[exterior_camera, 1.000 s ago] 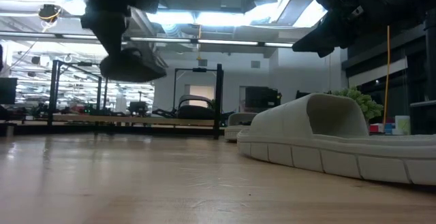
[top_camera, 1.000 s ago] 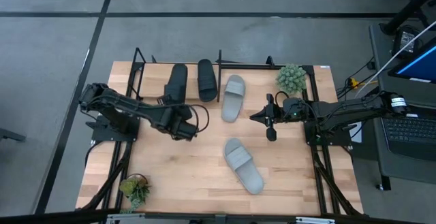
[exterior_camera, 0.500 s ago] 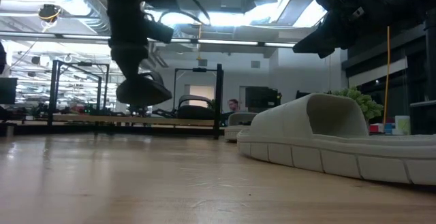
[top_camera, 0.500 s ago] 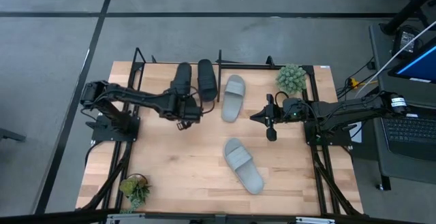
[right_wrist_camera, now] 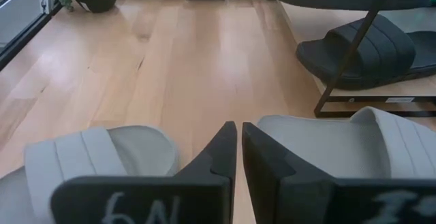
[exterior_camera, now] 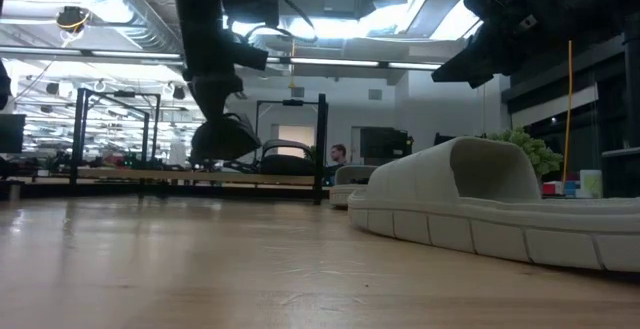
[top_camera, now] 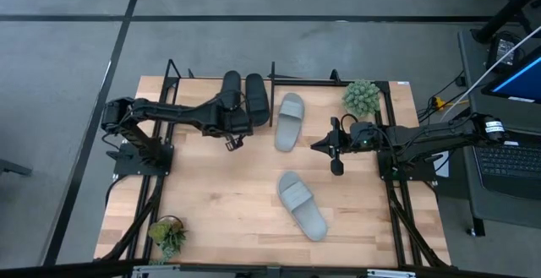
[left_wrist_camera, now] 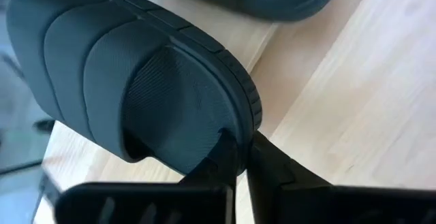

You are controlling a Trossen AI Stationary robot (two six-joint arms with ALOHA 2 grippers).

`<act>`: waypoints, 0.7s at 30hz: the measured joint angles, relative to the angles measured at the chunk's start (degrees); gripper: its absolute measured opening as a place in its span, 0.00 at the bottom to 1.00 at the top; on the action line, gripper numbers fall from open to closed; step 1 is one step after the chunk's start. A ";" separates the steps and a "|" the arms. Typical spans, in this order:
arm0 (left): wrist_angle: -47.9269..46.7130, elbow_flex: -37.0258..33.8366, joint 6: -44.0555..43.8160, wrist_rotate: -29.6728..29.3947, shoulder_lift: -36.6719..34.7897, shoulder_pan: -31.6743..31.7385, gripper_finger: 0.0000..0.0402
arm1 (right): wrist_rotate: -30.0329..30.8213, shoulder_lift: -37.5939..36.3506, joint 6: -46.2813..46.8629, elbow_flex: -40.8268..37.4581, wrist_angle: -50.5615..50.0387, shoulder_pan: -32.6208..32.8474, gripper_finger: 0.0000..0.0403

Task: Pick and place slides into the shelf
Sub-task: Put the black slides on the shelf

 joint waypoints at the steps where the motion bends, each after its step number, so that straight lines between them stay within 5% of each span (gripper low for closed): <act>1: 0.55 0.00 0.57 0.11 0.00 0.23 0.02 | 0.00 0.00 -0.01 0.00 -0.17 0.00 0.07; 21: 3.54 0.00 0.53 3.12 0.06 5.35 0.02 | 0.00 0.00 -0.02 0.00 -1.00 -0.02 0.07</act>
